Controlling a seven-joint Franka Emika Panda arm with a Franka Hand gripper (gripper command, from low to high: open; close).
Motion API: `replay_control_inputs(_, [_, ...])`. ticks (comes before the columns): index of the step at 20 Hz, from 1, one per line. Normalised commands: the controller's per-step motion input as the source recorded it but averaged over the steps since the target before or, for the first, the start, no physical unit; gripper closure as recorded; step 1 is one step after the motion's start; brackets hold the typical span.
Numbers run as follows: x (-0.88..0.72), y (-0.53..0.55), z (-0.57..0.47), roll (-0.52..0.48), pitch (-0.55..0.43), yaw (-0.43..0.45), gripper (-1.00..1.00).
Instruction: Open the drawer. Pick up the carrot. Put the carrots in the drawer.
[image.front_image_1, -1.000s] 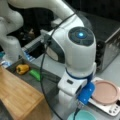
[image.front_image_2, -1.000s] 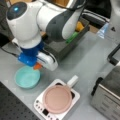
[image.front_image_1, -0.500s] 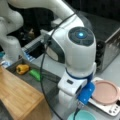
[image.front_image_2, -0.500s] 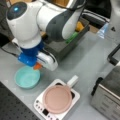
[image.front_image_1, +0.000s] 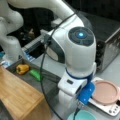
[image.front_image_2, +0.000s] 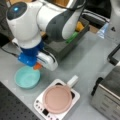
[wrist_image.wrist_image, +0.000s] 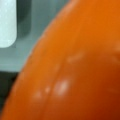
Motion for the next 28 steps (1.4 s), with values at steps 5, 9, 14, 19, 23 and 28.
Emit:
replay_control_inputs(5, [-0.21, 0.02, -0.07, -0.004, -0.139, -0.104, 1.0])
replay_control_inputs(9, [-0.21, 0.02, -0.07, -0.004, -0.139, -0.104, 1.0])
replay_control_inputs(14, [-0.21, 0.02, -0.07, -0.004, -0.139, -0.104, 1.0])
replay_control_inputs(19, [-0.21, 0.02, -0.07, -0.004, -0.139, -0.104, 1.0])
replay_control_inputs(23, [-0.21, 0.03, -0.07, -0.026, -0.14, -0.083, 1.0])
replay_control_inputs(28, [-0.26, 0.05, -0.06, 0.101, -0.24, 0.982, 1.0])
